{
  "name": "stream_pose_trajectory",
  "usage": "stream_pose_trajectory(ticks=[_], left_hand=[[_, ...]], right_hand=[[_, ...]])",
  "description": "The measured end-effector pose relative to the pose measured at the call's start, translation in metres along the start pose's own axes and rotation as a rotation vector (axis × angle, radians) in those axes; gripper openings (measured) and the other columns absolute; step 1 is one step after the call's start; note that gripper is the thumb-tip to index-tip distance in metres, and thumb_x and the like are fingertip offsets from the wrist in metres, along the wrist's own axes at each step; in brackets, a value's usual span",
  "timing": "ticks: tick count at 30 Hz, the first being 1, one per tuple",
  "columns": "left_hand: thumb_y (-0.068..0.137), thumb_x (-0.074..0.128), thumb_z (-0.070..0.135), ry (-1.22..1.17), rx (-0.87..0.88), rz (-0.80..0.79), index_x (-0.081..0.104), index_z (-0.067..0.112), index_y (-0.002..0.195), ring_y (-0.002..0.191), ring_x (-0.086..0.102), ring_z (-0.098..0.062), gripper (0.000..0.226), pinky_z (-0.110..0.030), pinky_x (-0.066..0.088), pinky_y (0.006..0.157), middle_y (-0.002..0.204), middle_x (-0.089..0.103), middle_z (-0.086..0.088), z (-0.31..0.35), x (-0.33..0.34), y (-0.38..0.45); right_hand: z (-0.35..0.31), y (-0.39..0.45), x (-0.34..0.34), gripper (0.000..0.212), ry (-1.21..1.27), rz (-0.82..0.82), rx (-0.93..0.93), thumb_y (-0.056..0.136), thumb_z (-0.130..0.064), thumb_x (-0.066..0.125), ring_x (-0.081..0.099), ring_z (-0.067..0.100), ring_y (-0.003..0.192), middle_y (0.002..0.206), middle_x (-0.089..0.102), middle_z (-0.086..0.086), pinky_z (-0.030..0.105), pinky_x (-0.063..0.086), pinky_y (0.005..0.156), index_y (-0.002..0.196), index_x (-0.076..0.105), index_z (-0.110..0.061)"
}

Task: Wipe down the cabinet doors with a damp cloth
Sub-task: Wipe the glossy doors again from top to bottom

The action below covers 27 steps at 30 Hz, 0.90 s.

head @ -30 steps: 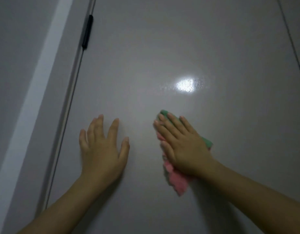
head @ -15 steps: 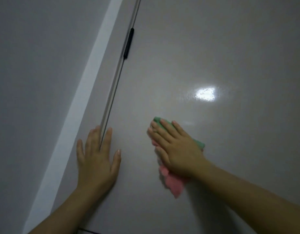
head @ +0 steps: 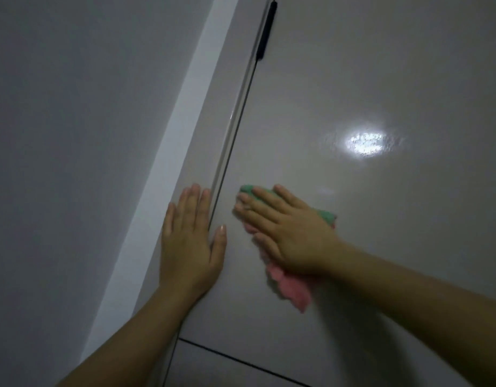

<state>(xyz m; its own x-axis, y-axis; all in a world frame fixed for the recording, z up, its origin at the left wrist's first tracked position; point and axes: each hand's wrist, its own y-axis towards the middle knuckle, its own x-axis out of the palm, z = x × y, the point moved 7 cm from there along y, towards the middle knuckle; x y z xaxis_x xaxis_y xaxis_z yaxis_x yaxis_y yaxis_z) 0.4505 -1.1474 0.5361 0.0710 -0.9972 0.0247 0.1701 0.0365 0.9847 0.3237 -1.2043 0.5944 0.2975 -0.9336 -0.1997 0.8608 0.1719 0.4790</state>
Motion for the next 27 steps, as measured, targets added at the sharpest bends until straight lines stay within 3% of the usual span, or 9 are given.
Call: stream_pose_trajectory(ticks=[7,12,14,16,18,20,21,25,27], left_hand=[[0.095,0.025,0.044,0.004,0.007,0.006,0.019,0.009,0.152,0.147,0.013,-0.02,0.067,-0.04,0.007,0.119,0.158,0.02,-0.01,-0.003,0.002,-0.005],[0.096,0.024,0.043,0.012,0.009,0.013,0.02,0.007,0.151,0.146,0.015,-0.023,0.066,-0.041,0.008,0.119,0.158,0.02,-0.013,-0.005,0.0,-0.004],[0.096,0.025,0.042,0.011,0.01,0.007,0.02,0.006,0.151,0.146,0.015,-0.024,0.066,-0.041,0.008,0.119,0.157,0.02,-0.013,-0.004,0.001,-0.005],[0.096,0.024,0.043,0.023,-0.012,-0.005,0.019,0.006,0.151,0.146,0.015,-0.024,0.067,-0.042,0.008,0.12,0.158,0.019,-0.013,-0.003,0.003,-0.007],[0.096,0.022,0.044,0.049,-0.066,0.004,0.016,0.008,0.152,0.147,0.012,-0.022,0.067,-0.043,0.007,0.12,0.159,0.017,-0.011,-0.001,0.003,-0.006],[0.095,0.018,0.045,0.037,-0.159,-0.003,0.013,0.01,0.152,0.148,0.007,-0.021,0.068,-0.043,0.002,0.12,0.16,0.013,-0.009,0.006,0.004,-0.009],[0.094,0.016,0.047,0.02,-0.205,-0.007,0.011,0.011,0.153,0.148,0.004,-0.022,0.069,-0.043,-0.002,0.12,0.16,0.01,-0.009,0.01,0.006,-0.011],[0.09,0.015,0.051,-0.05,-0.279,-0.044,0.011,0.012,0.153,0.148,-0.004,-0.023,0.074,-0.05,-0.01,0.116,0.161,0.003,-0.009,0.045,0.012,-0.023],[0.089,0.014,0.052,-0.105,-0.274,-0.055,0.013,0.012,0.153,0.148,-0.002,-0.022,0.075,-0.05,-0.009,0.117,0.161,0.003,-0.01,0.072,0.014,-0.025]], right_hand=[[0.035,0.046,-0.011,0.06,0.019,0.079,0.46,0.096,-0.043,0.007,-0.007,0.019,0.148,0.16,0.0,0.002,0.04,-0.007,0.119,0.152,0.003,-0.021],[-0.004,0.002,-0.001,0.056,-0.033,0.029,0.006,0.099,-0.041,0.022,0.015,0.023,0.146,0.156,0.021,0.004,0.043,0.008,0.118,0.15,0.025,-0.019],[0.018,-0.05,-0.004,0.055,-0.028,0.004,0.004,0.1,-0.04,0.023,0.02,0.024,0.145,0.155,0.025,0.005,0.043,0.014,0.117,0.149,0.028,-0.018],[0.063,-0.085,-0.016,0.055,-0.054,0.042,0.193,0.1,-0.039,0.02,0.02,0.025,0.145,0.156,0.025,0.009,0.042,0.012,0.118,0.15,0.024,-0.016],[0.096,-0.091,-0.022,0.059,-0.004,0.086,0.541,0.098,-0.038,0.018,0.011,0.023,0.147,0.158,0.017,0.009,0.04,0.004,0.119,0.151,0.017,-0.013],[0.089,-0.078,-0.021,0.062,0.045,0.173,0.83,0.097,-0.037,0.02,0.004,0.025,0.148,0.16,0.011,0.01,0.042,0.0,0.119,0.152,0.017,-0.01],[0.068,-0.068,-0.018,0.062,0.049,0.192,0.846,0.097,-0.037,0.021,0.004,0.027,0.148,0.159,0.01,0.011,0.044,0.001,0.119,0.152,0.018,-0.009],[-0.028,-0.082,0.005,0.057,0.024,0.071,0.188,0.098,-0.035,0.03,0.015,0.028,0.146,0.157,0.02,0.008,0.048,0.011,0.118,0.15,0.027,-0.013],[-0.006,-0.122,0.0,0.055,0.024,0.039,0.072,0.098,-0.036,0.03,0.019,0.025,0.146,0.156,0.023,0.006,0.046,0.014,0.118,0.149,0.028,-0.016]])
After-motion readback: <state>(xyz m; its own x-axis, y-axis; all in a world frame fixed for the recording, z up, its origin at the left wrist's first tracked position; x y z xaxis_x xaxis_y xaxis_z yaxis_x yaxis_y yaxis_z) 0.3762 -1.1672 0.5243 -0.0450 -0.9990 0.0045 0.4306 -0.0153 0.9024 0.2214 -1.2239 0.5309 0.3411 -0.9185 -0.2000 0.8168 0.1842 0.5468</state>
